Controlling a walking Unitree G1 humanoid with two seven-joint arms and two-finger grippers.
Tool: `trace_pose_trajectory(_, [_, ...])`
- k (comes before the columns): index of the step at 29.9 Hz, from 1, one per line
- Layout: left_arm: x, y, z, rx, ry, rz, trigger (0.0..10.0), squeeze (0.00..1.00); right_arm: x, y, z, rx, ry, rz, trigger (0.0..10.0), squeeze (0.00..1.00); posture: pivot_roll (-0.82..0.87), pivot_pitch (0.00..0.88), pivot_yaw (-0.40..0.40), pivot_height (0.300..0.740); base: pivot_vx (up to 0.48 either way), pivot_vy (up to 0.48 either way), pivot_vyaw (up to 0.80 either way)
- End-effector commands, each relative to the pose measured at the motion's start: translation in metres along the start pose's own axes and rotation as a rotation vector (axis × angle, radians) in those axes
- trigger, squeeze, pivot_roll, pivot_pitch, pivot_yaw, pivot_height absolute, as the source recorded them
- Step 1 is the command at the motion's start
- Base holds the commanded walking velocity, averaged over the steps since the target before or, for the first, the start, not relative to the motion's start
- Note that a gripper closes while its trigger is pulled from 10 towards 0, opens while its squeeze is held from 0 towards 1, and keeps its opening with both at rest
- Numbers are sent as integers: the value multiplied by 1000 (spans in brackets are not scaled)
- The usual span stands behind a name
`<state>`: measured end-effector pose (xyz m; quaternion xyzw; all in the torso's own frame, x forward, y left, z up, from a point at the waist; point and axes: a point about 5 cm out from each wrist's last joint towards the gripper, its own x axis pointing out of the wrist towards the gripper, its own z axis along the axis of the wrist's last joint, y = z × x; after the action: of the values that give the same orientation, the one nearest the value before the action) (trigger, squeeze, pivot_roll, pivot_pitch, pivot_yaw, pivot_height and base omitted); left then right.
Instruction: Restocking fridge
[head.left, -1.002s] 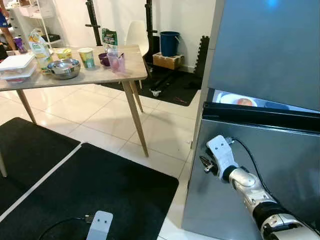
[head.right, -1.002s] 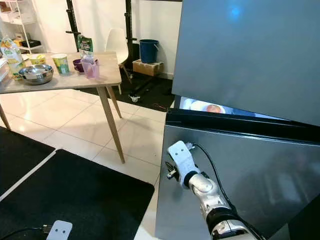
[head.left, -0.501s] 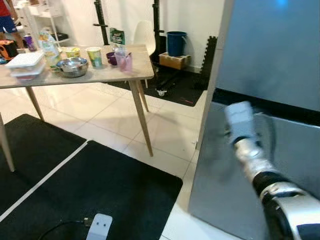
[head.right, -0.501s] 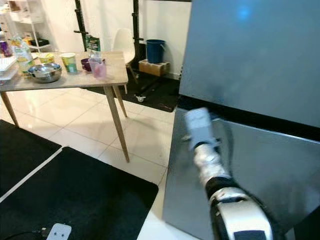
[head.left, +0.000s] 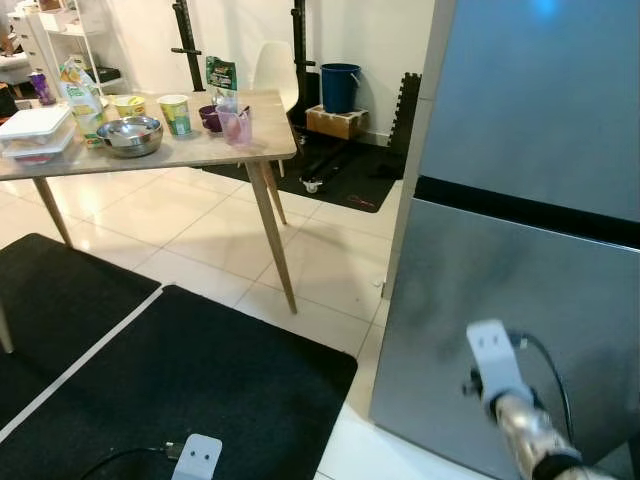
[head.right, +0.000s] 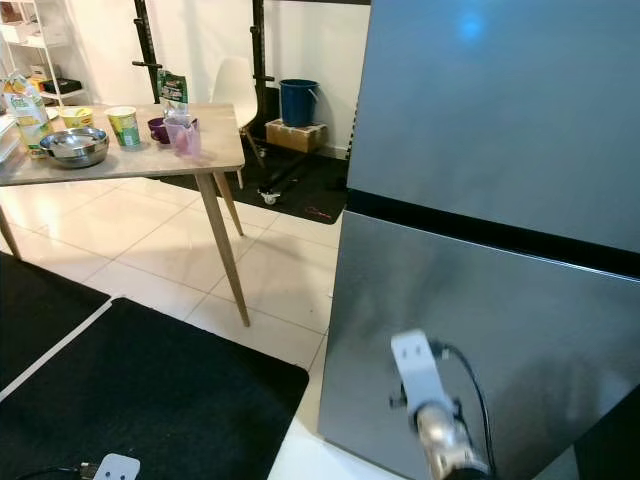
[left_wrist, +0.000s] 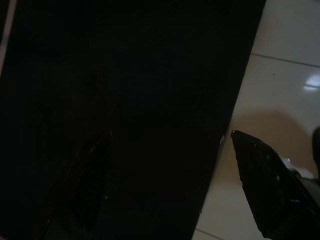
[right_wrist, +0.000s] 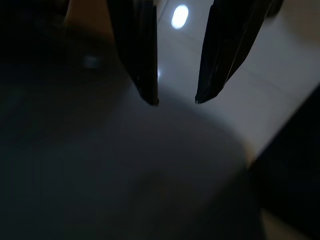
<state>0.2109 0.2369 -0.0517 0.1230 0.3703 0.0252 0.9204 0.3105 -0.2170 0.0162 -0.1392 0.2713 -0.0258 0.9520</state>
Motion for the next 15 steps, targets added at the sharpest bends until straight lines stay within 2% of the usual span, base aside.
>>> trace_pose_trajectory(1, [-3, -3, -15, -55, 59, 2, 10000, 0, -9, 4, -36, 36, 110, 18, 10000, 0, -68, 117, 19, 740, 0, 0, 0])
trace_pose_trajectory(4, [-2, -2, -15, -146, 73, 15, 10000, 0, -25, 6, -79, 98, 201, -3, 10000, 0, -72, 106, 31, 740, 0, 0, 0])
trace_pose_trajectory(8, [-1, -4, -12, -171, 77, 9, 10000, 0, -33, 5, -96, 130, 228, -28, 10000, 0, -75, 103, 33, 740, 0, 0, 0])
trace_pose_trajectory(11, [3, -9, -2, -144, 55, -13, 10000, 0, -41, 2, -112, 173, 263, -87, 10000, 0, -75, 101, 31, 740, 0, 0, 0])
trace_pose_trajectory(15, [5, -11, 4, -133, 44, -20, 10000, 0, -44, 0, -116, 211, 280, -121, 10000, 0, -75, 99, 33, 740, 0, 0, 0])
